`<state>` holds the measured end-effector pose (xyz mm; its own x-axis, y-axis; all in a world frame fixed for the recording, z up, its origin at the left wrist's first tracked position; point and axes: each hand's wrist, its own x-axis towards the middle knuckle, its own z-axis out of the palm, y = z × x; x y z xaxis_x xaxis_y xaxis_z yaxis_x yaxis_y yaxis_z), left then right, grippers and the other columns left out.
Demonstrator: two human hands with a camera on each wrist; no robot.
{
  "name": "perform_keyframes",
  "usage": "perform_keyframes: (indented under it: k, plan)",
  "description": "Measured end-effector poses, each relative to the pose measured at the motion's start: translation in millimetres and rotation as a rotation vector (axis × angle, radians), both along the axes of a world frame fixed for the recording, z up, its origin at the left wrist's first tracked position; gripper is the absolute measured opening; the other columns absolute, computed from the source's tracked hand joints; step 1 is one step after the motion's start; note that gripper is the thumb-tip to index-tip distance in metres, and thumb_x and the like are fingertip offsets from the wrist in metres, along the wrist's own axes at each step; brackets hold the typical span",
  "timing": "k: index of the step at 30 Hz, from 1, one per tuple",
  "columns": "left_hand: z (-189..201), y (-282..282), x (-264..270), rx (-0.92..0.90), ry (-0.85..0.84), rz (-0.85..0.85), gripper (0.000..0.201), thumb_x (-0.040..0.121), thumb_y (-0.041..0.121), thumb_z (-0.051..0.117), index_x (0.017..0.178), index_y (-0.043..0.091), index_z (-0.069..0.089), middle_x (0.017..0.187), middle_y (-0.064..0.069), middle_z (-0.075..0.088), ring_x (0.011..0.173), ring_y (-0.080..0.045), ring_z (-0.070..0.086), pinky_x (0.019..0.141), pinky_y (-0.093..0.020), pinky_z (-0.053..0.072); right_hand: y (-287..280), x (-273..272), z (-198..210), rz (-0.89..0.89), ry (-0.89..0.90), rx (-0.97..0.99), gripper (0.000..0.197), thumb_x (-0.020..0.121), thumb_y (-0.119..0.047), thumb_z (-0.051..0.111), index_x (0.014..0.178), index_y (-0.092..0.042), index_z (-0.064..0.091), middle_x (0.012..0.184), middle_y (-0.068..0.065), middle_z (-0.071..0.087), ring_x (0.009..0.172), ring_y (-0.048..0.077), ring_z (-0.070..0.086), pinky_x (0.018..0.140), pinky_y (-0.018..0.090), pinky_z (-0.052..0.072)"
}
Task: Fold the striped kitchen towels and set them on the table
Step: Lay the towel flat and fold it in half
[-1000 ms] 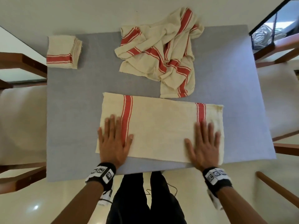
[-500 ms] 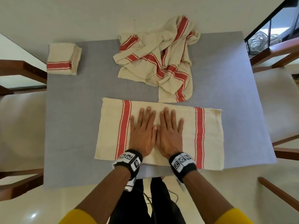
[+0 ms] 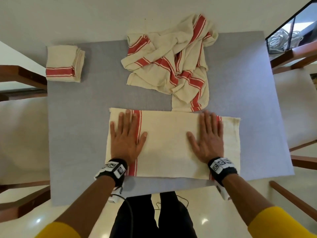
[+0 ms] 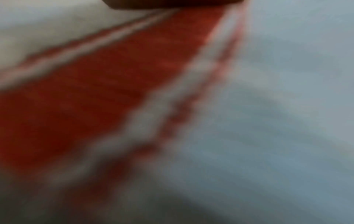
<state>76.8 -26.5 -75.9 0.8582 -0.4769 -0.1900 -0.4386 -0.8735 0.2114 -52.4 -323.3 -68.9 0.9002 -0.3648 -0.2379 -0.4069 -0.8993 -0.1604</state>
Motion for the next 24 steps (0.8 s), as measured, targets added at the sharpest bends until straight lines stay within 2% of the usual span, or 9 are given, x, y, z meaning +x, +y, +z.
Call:
perform_keyframes:
  k: [3, 6, 9, 11, 13, 15, 17, 21, 24]
  plan:
    - [-2.4, 29.0, 15.2, -0.008, -0.013, 0.017, 0.080, 0.102, 0.060, 0.029, 0.166, 0.017, 0.004, 0.174, -0.007, -0.004, 0.161, -0.027, -0.004, 0.127, -0.061, 0.006, -33.9, -21.8, 1.1, -0.103, 0.006, -0.027, 0.088, 0.100, -0.065, 0.026, 0.166, -0.013, -0.002, 0.174, 0.003, -0.009, 0.161, 0.024, -0.009, 0.127, 0.059, 0.009]
    - [-5.1, 45.7, 26.3, -0.009, -0.020, 0.047, 0.080, 0.102, 0.061, 0.024, 0.166, 0.015, 0.004, 0.174, -0.008, -0.001, 0.161, -0.027, -0.003, 0.126, -0.063, 0.005, -53.1, -30.1, 1.3, -0.106, 0.034, -0.029, 0.087, 0.101, -0.066, 0.021, 0.165, -0.014, -0.006, 0.174, 0.002, -0.012, 0.160, 0.020, -0.012, 0.126, 0.062, 0.008]
    - [-0.5, 40.4, 16.7, 0.002, -0.055, 0.127, 0.077, 0.105, 0.056, 0.023, 0.165, 0.011, 0.005, 0.174, -0.008, -0.001, 0.161, -0.028, -0.004, 0.125, -0.066, 0.002, -41.0, -25.6, 5.4, -0.161, 0.017, -0.009, 0.081, 0.104, -0.060, 0.021, 0.165, -0.015, -0.005, 0.174, 0.003, -0.013, 0.160, 0.021, -0.012, 0.123, 0.070, 0.005]
    - [2.4, 23.0, -10.1, -0.016, -0.084, 0.171, 0.073, 0.107, 0.051, 0.019, 0.165, 0.010, 0.005, 0.174, -0.008, -0.001, 0.160, -0.030, -0.004, 0.125, -0.066, -0.001, -13.0, -24.7, 9.4, -0.211, -0.035, 0.025, 0.077, 0.105, -0.053, 0.027, 0.166, -0.015, 0.000, 0.174, 0.006, -0.012, 0.161, 0.027, -0.010, 0.121, 0.073, 0.003]
    - [4.1, -2.9, -45.8, -0.033, -0.066, 0.142, 0.071, 0.107, 0.051, 0.018, 0.165, 0.012, 0.006, 0.174, -0.008, 0.001, 0.161, -0.030, -0.001, 0.124, -0.067, -0.001, 28.6, -23.1, 12.5, -0.135, -0.069, 0.067, 0.078, 0.104, -0.051, 0.035, 0.166, -0.014, 0.006, 0.174, 0.009, -0.008, 0.161, 0.031, -0.006, 0.122, 0.072, 0.004]
    - [-0.7, -23.2, -89.5, -0.026, -0.027, 0.085, 0.073, 0.106, 0.052, 0.022, 0.165, 0.011, 0.012, 0.174, -0.009, 0.005, 0.161, -0.030, 0.004, 0.124, -0.068, 0.003, 63.5, -42.2, 8.5, 0.075, -0.041, 0.073, 0.080, 0.103, -0.052, 0.038, 0.166, -0.012, 0.008, 0.174, 0.009, -0.003, 0.161, 0.033, -0.003, 0.123, 0.070, 0.004]
    - [-6.3, -23.2, -118.7, 0.008, -0.035, 0.135, 0.073, 0.105, 0.054, 0.026, 0.164, 0.011, 0.017, 0.173, -0.010, 0.009, 0.160, -0.030, 0.009, 0.124, -0.067, 0.006, 63.7, -67.9, 2.5, 0.231, -0.038, 0.062, 0.081, 0.103, -0.054, 0.043, 0.165, -0.012, 0.013, 0.174, 0.007, 0.003, 0.161, 0.033, 0.001, 0.123, 0.070, 0.006]
    - [-7.4, -6.6, -130.5, 0.056, -0.092, 0.367, 0.076, 0.106, 0.058, 0.027, 0.165, 0.013, 0.013, 0.173, -0.010, 0.010, 0.160, -0.029, 0.007, 0.126, -0.062, 0.008, -15.2, -111.2, -1.8, 0.280, 0.012, 0.016, 0.084, 0.102, -0.057, 0.042, 0.165, -0.011, 0.012, 0.174, 0.008, 0.002, 0.161, 0.033, 0.001, 0.124, 0.068, 0.010]
    - [-3.5, -11.2, -138.1, 0.033, -0.027, 0.516, 0.077, 0.106, 0.060, 0.021, 0.166, 0.014, 0.005, 0.174, -0.009, 0.005, 0.161, -0.030, 0.002, 0.125, -0.065, 0.007, -72.6, -143.8, 5.1, 0.296, 0.069, 0.021, 0.084, 0.102, -0.057, 0.040, 0.166, -0.012, 0.007, 0.174, 0.008, -0.002, 0.161, 0.033, -0.002, 0.125, 0.066, 0.009]
